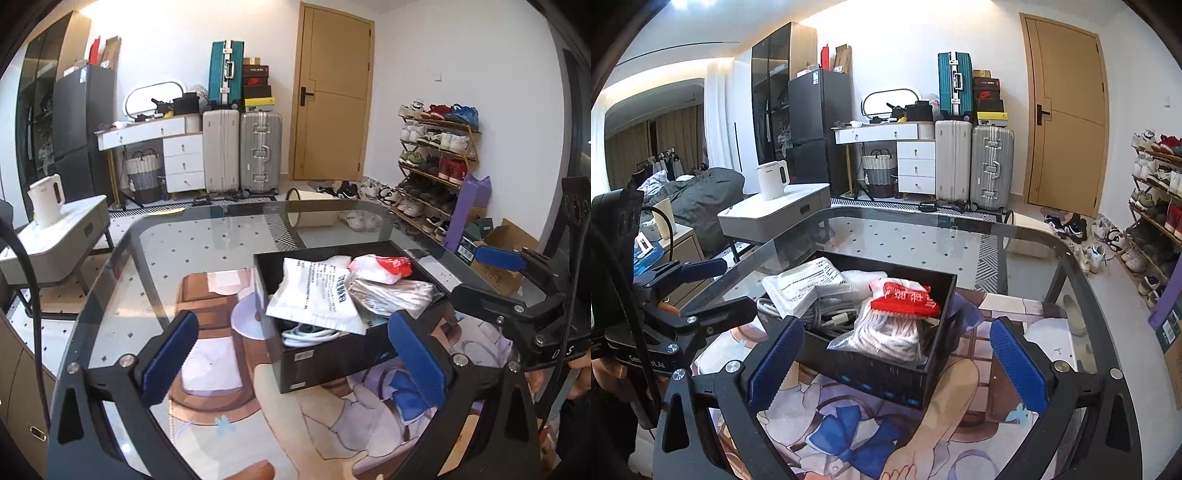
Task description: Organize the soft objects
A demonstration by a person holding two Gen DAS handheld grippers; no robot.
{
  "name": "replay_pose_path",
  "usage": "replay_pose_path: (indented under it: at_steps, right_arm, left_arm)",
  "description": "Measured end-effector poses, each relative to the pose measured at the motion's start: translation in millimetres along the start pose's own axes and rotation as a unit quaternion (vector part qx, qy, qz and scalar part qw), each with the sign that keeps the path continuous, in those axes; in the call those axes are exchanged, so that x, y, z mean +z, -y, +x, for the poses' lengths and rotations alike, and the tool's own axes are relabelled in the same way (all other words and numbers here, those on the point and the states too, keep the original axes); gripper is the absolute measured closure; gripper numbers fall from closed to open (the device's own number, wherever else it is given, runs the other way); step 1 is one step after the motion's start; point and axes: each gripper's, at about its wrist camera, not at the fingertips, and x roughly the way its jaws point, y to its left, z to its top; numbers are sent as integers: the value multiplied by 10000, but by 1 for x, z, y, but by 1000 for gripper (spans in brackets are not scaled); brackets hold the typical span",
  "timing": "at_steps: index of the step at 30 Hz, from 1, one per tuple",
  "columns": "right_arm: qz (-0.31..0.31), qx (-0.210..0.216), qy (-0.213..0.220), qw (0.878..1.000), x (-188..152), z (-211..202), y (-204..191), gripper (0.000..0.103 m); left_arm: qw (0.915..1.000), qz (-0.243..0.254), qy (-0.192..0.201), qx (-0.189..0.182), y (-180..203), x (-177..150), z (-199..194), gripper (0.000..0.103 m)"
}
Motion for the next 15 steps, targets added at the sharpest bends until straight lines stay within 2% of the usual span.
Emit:
replay_pose_path:
  at_steps: [15]
  right_arm:
    - [-18, 24, 293, 9996, -21, 4, -2, 1]
  left_arm:
    - [9990, -115, 265, 337, -14, -22, 8, 0]
